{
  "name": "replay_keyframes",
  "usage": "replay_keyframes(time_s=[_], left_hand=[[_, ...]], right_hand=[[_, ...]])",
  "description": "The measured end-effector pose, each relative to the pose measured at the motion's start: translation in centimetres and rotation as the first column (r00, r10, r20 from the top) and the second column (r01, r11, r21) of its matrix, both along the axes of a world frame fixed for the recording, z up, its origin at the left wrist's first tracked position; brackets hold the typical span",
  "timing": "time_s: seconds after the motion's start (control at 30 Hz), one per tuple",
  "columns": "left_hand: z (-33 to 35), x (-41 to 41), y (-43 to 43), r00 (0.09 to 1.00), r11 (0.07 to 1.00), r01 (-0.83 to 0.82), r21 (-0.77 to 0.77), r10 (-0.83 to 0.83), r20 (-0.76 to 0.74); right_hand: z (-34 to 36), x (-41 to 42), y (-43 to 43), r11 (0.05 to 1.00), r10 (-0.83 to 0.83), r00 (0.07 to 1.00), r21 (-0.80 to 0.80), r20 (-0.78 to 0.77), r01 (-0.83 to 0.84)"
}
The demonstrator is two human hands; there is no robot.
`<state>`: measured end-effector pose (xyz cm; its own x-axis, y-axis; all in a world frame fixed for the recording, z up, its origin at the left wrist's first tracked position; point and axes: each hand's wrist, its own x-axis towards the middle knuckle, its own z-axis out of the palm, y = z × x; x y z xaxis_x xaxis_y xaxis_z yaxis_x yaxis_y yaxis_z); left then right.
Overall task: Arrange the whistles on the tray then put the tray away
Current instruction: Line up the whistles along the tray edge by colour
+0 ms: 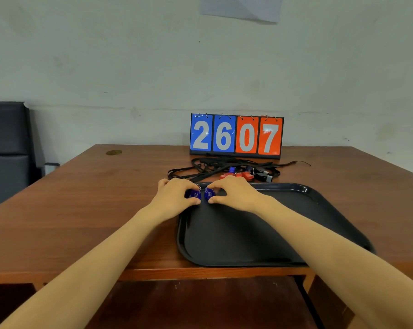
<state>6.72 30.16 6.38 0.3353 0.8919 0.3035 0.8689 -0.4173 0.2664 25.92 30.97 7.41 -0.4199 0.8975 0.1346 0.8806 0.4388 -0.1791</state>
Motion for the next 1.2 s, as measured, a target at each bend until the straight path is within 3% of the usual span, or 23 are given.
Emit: replay_keyframes(time_s=[0.43, 0.53, 0.77, 1.0, 1.2], left_hand=[[0.3, 0.3, -0.3, 1.0, 0.999, -0.005, -0.032, 0.005, 0.007], [0.6, 0.5, -0.4, 0.999, 0.999, 0.008, -0.038, -0.006, 0.048], [3.3, 3.4, 1.3, 0.988, 0.997, 0.041, -0.065, -0.031, 0.151], [4.3, 8.0, 6.9, 0.999, 0.982, 0.031, -0.189, -0.033, -0.007], [3.4, 9.6, 9.3, 0.997, 0.955, 0.04, -0.295, -0.056, -0.048]], right_hand=[[0.3, -0.2, -0.3, 1.0, -0.016, 1.0, -0.015, 0.013, 0.016], [0.8, 0.3, -0.7, 0.999, -0.024, 0.999, -0.047, -0.048, 0.021], [3.3, 5.6, -0.1, 0.975, -0.222, 0.963, -0.034, -0.154, 0.22], [3.2, 8.9, 4.3, 0.942, -0.335, 0.936, -0.034, -0.107, 0.333], [3.1, 7.3, 8.7, 0.976, -0.211, 0.976, -0.068, -0.059, 0.207]])
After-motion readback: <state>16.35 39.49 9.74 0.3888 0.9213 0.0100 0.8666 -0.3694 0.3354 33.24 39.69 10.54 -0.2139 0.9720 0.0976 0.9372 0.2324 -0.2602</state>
